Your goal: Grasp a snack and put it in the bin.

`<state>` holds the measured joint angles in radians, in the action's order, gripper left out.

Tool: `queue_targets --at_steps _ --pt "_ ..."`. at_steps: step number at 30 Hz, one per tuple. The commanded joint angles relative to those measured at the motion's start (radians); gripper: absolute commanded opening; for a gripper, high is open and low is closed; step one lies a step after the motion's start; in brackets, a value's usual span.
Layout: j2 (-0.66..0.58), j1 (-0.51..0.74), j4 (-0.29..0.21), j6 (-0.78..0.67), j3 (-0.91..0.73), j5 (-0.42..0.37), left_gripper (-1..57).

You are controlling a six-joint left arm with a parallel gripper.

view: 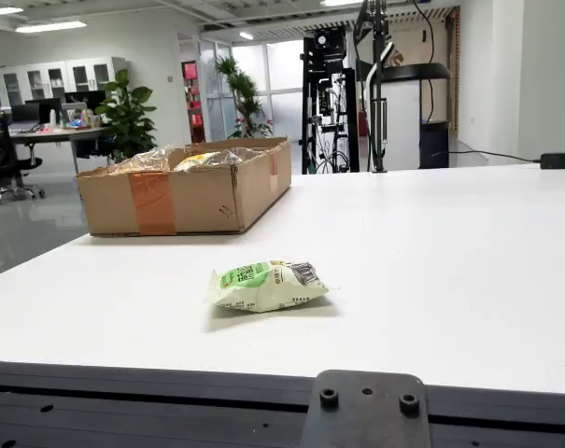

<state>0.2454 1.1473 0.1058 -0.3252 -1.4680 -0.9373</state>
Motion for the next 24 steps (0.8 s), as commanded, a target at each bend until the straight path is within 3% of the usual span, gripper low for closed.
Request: queue_targets --at_steps 1,11,18,24 --pt "0.000 -0.003 -0.001 -0.007 0.000 0.001 1.6" --pt "0.000 -0.007 -0.001 -0.048 0.000 0.004 12.8" --pt "0.006 -0.021 0.002 -0.125 0.001 0.020 26.5" --pt "0.071 -0.035 0.004 -0.203 0.034 0.003 33.9"
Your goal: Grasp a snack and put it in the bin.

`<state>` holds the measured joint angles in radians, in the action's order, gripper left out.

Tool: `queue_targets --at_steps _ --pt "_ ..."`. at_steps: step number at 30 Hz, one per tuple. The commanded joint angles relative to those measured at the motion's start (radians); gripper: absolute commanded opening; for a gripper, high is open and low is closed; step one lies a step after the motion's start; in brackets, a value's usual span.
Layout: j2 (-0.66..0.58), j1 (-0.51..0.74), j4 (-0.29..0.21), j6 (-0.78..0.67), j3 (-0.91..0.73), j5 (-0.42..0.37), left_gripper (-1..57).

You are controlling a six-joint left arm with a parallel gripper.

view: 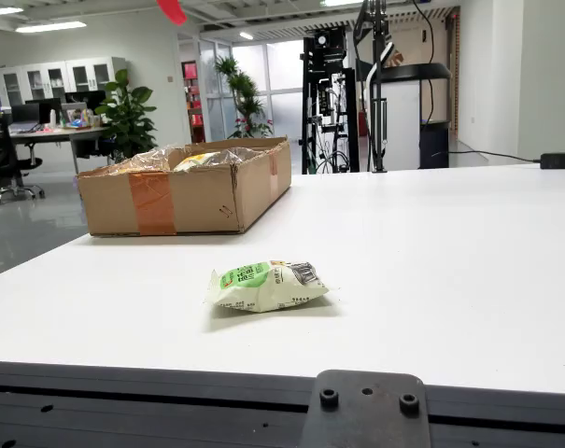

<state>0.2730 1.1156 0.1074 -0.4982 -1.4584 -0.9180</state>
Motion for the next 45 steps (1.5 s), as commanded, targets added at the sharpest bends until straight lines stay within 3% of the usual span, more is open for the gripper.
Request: queue_targets --at_steps 1,20,32,45 --pt "0.059 -0.003 0.003 -0.037 0.034 -0.021 34.8" --pt "0.335 -0.039 0.007 -0.212 0.174 -0.019 39.0" --pt "0.413 -0.086 0.020 -0.393 0.180 0.004 41.8" --pt "0.561 -0.086 0.021 -0.443 0.191 0.060 45.2"
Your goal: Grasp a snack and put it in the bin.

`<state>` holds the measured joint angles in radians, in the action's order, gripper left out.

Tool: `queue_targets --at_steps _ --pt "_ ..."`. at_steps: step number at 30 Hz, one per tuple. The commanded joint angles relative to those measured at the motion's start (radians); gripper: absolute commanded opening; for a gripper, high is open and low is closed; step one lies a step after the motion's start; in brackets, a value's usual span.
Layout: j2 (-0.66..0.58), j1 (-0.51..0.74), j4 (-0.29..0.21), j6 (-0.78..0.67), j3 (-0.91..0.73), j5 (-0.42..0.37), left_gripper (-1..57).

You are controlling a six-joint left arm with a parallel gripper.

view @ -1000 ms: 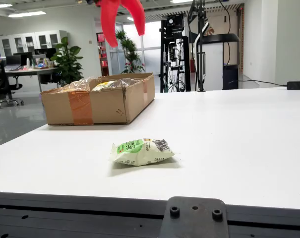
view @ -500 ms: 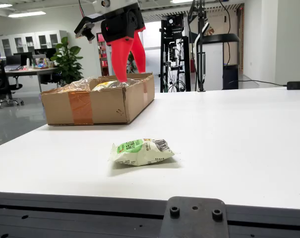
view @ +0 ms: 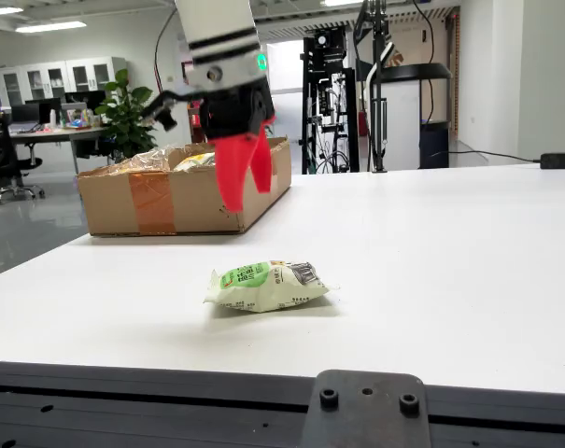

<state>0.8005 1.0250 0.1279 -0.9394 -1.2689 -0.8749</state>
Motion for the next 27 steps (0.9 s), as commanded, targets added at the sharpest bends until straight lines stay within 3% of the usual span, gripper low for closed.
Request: queue_targets --at_steps 1,27 --pt "0.042 0.005 0.001 -0.004 0.002 0.022 45.6" --pt "0.154 0.007 0.038 -0.077 0.049 0.085 47.3"
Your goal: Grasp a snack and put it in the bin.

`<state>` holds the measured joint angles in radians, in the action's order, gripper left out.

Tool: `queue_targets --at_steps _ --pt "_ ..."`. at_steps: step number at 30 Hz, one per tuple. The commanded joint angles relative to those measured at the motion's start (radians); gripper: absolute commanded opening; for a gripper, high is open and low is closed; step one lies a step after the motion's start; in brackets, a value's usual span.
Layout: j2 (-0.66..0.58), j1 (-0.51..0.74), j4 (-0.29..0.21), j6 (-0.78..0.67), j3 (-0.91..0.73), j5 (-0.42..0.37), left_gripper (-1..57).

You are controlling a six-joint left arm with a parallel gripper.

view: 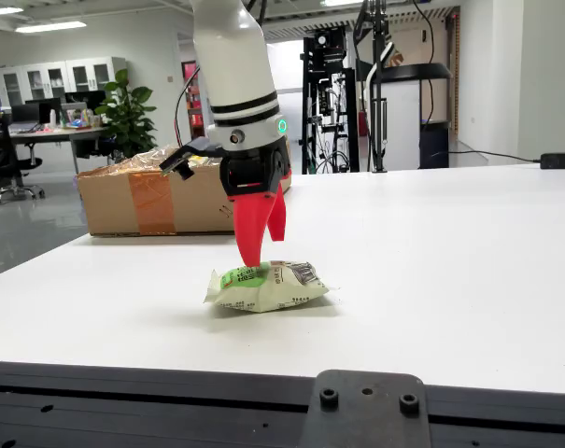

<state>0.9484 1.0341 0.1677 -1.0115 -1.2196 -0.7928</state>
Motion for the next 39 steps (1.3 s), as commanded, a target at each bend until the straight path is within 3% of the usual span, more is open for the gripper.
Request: queue_targets --at_steps 1,27,39 --pt "0.008 -0.003 -0.002 -0.007 -0.001 0.005 47.3" --pt "0.070 0.017 0.005 -0.032 -0.001 0.038 46.7" --pt "0.068 0.025 0.028 -0.033 -0.015 0.049 26.3"
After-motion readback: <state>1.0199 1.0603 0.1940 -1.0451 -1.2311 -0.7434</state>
